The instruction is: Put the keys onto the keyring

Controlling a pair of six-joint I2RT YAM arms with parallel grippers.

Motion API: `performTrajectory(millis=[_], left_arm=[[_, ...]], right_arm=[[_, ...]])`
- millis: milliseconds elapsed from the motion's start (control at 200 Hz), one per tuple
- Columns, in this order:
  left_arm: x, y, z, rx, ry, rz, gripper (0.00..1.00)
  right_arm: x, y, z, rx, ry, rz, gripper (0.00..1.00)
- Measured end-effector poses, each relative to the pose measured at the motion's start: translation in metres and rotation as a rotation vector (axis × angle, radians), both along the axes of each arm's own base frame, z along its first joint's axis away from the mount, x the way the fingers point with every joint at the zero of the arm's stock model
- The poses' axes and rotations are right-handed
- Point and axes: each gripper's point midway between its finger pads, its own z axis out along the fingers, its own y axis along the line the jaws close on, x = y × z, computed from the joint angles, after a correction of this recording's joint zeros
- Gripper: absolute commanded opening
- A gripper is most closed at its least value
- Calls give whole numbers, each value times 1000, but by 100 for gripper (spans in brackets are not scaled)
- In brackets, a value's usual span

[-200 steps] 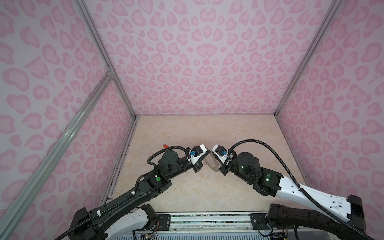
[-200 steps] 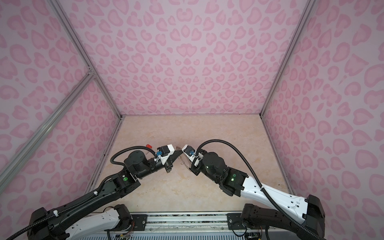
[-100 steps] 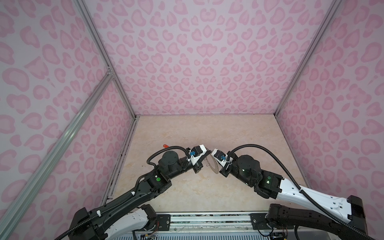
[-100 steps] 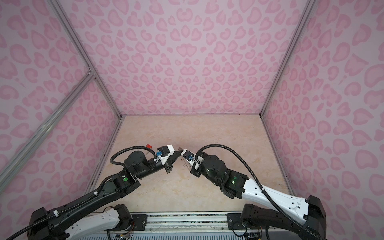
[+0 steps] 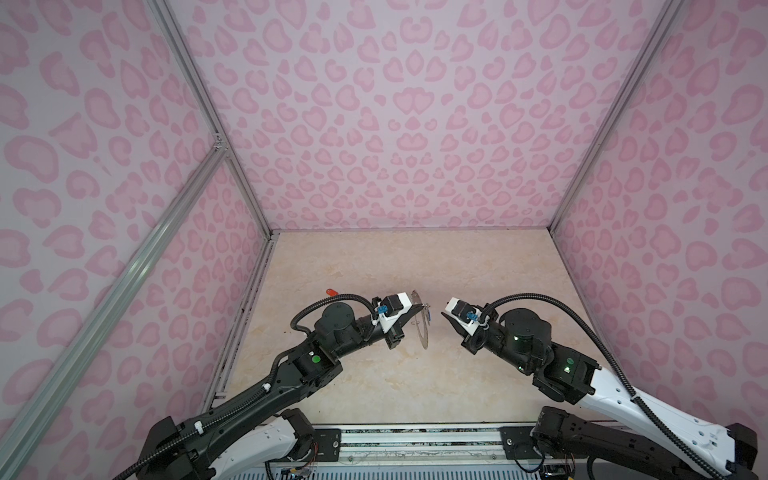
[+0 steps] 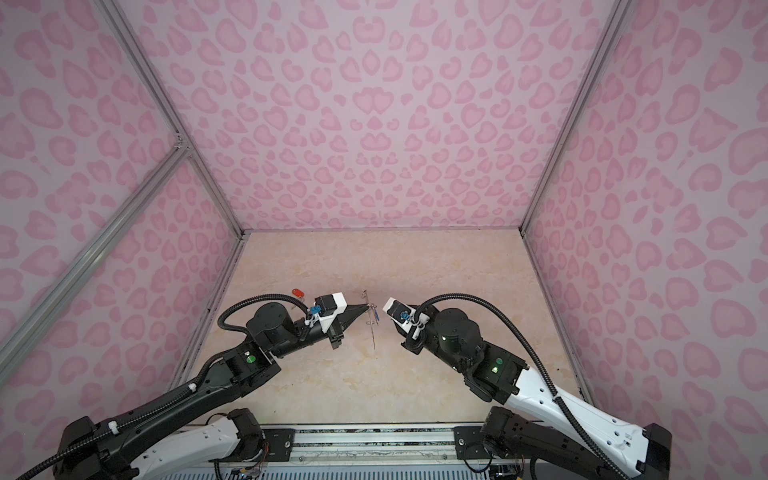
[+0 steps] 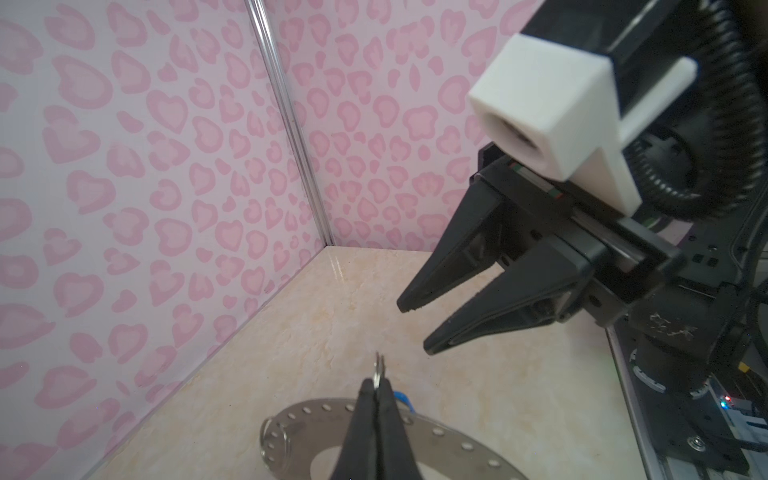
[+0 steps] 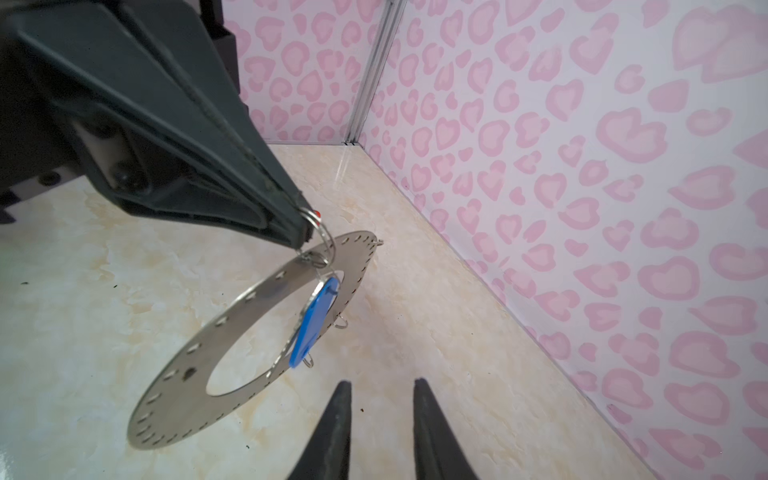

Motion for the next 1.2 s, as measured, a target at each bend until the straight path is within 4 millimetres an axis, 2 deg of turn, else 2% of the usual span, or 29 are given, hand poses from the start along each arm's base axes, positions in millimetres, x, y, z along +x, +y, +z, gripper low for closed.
performTrajectory(millis=[190, 510, 845, 1205], left_arm=[[-9, -4, -1, 3, 3, -62, 3], [-15, -8, -5, 15, 2, -116, 3], [-21, -10, -9, 26, 6, -159, 3], [-26, -10, -9, 30, 3, -178, 3]], right_arm=[[-11, 3, 13, 39, 36, 123, 23], [-32, 24, 9, 60, 121, 314, 20], [-35, 33, 2, 59, 155, 363, 18], [-35, 30, 9, 80, 145, 359, 18]])
